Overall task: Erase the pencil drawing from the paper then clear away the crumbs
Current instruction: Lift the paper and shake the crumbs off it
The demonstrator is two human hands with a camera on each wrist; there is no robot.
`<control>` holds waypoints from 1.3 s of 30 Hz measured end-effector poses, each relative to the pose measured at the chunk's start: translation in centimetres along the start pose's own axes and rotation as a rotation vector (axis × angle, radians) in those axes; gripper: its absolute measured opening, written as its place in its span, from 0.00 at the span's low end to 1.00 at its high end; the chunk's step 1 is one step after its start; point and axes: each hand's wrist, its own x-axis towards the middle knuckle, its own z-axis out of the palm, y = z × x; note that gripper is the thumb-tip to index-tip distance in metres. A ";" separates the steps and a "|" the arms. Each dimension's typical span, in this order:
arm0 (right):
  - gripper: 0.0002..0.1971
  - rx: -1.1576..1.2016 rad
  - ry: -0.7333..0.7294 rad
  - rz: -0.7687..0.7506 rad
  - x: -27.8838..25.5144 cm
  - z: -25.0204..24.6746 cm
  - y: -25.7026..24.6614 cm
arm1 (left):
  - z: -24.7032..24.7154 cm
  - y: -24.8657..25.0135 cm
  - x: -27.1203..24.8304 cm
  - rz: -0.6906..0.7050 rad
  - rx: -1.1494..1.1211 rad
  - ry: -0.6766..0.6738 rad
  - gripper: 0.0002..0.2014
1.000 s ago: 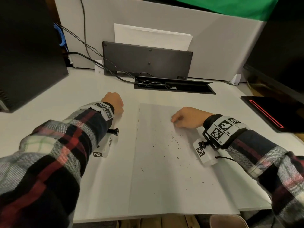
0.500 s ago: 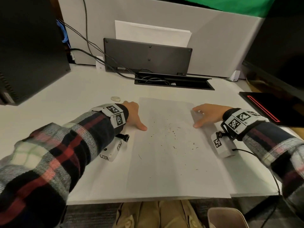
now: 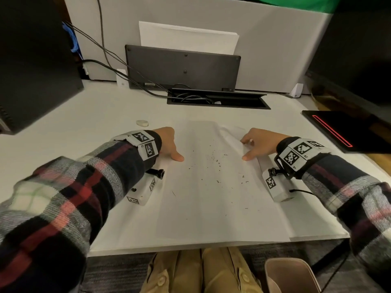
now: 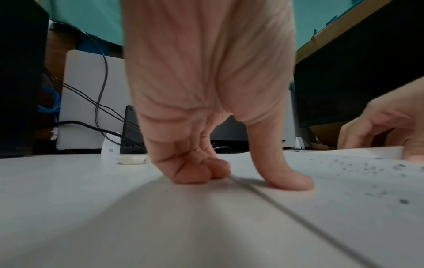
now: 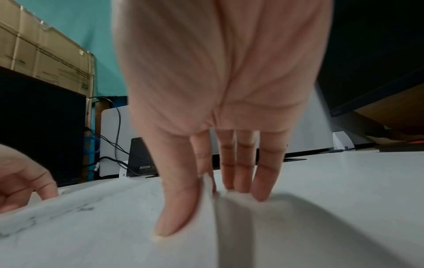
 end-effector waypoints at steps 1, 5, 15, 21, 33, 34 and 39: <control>0.22 0.023 0.006 0.005 0.1 0.1 0.1 | 0.0 0.0 0.0 -0.004 -0.010 -0.001 0.40; 0.25 0.247 0.014 0.077 0.1 0.3 0.5 | 0.0 -0.4 0.1 -0.011 -0.031 -0.015 0.40; 0.45 0.505 0.294 0.089 0.3 -0.1 1.6 | -0.5 -0.5 0.7 -0.023 -0.296 0.103 0.19; 0.19 0.693 0.474 0.088 1.1 -0.3 2.0 | -0.5 -0.6 1.3 -0.007 -0.548 0.185 0.14; 0.19 0.972 0.522 0.000 1.9 -0.6 1.0 | -0.7 1.5 1.4 0.151 -0.909 0.308 0.18; 0.19 0.979 0.523 -0.007 2.0 -0.6 0.9 | -0.8 1.5 1.5 0.158 -0.930 0.313 0.18; 0.20 1.001 0.624 -0.023 2.3 -1.1 0.2 | -1.1 1.9 1.8 0.154 -1.003 0.424 0.17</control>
